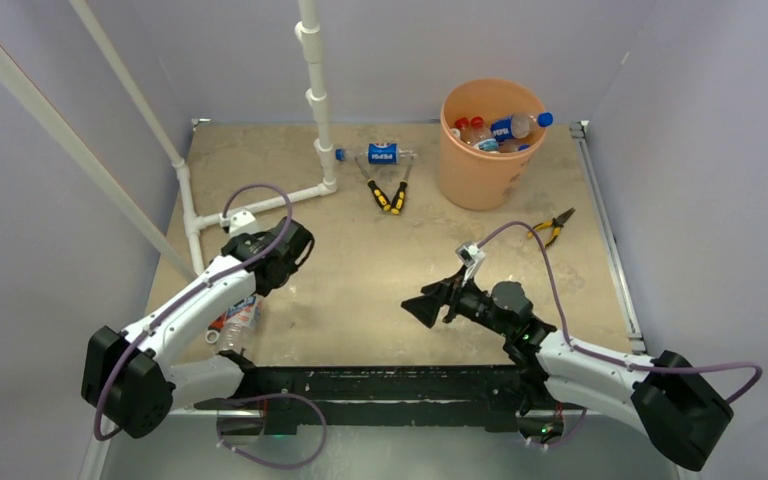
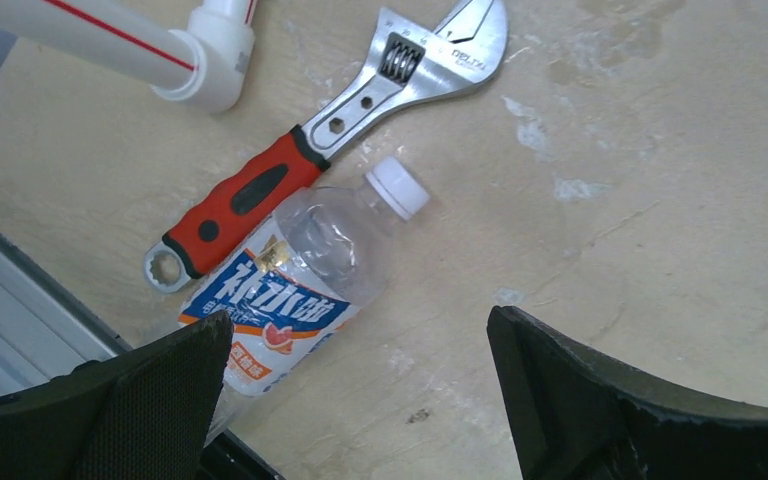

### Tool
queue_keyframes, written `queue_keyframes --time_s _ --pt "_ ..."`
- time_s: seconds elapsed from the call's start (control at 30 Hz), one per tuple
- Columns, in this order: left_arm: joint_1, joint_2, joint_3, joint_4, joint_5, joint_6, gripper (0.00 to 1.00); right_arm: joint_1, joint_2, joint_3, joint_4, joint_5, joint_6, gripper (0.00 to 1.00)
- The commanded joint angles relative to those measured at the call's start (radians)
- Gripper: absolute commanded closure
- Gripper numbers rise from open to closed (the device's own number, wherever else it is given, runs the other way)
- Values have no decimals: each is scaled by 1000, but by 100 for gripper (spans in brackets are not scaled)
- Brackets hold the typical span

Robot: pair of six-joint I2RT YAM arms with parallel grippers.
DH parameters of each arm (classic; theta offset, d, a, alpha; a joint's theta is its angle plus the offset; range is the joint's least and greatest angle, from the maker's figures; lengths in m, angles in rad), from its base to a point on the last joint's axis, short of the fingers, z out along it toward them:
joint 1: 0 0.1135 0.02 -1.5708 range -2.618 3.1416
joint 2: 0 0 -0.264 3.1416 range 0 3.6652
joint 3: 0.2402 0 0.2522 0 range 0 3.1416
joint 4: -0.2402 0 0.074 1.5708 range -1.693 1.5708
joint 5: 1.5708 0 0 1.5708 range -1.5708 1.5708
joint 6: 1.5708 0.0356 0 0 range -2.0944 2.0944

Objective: Put the plastic bottles in the bin
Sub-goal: Pick up the plastic bottle from the corner of the board.

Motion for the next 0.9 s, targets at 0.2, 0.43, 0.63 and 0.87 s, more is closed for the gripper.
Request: queue_keyframes --time_s 0.2,0.43,0.63,0.87 --pt "157 7 -83 30 83 -13 1 3 -24 38 22 -36 -32 9" --pt "180 113 -118 42 128 -58 1 4 -35 47 37 -37 -23 9" --pt "181 121 -199 174 234 -19 8 3 -50 59 6 -21 -44 9" --pt "180 79 -249 262 293 23 21 3 -24 78 0 -13 -54 9"
